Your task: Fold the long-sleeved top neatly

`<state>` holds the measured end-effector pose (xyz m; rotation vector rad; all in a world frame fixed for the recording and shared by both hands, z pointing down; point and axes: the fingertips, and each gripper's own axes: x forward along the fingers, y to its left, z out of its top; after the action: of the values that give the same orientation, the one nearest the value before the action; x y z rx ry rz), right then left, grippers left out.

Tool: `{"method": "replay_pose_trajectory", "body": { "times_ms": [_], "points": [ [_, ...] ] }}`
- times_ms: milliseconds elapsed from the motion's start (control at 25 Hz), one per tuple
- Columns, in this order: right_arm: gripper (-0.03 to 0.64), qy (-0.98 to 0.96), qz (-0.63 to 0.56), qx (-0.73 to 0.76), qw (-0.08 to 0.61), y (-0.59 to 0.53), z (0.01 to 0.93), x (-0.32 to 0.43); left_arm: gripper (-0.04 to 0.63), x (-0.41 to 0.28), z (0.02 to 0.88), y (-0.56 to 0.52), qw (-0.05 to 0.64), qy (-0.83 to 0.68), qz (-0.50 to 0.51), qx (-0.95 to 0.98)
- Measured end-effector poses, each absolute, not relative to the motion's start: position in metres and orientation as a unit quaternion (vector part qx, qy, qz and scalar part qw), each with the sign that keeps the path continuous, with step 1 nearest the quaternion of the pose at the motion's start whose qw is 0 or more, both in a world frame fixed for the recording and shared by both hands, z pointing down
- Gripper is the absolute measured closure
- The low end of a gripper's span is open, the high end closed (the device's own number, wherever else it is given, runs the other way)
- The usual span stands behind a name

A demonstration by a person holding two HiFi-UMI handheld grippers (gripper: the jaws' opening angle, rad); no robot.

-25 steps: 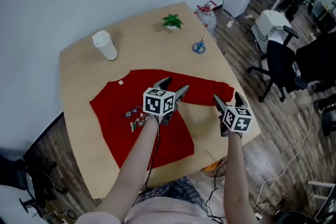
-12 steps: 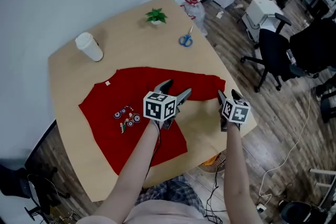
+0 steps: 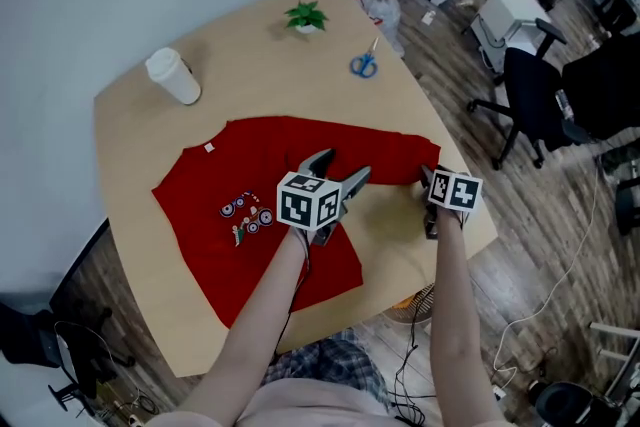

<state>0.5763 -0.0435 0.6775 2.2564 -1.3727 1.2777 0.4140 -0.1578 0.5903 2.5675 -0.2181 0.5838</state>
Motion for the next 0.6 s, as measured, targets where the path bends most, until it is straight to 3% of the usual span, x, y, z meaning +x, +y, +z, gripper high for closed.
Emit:
{"method": "replay_pose_trajectory", "body": {
  "times_ms": [160, 600],
  "points": [
    [0.557, -0.476, 0.427, 0.760, 0.115, -0.050, 0.675, 0.565, 0.252, 0.406, 0.593, -0.158, 0.251, -0.085, 0.216, 0.940],
    [0.575, -0.499, 0.336, 0.792, 0.104, -0.052, 0.606, 0.559, 0.252, 0.368, 0.573, -0.181, 0.248, -0.123, 0.205, 0.939]
  ]
}}
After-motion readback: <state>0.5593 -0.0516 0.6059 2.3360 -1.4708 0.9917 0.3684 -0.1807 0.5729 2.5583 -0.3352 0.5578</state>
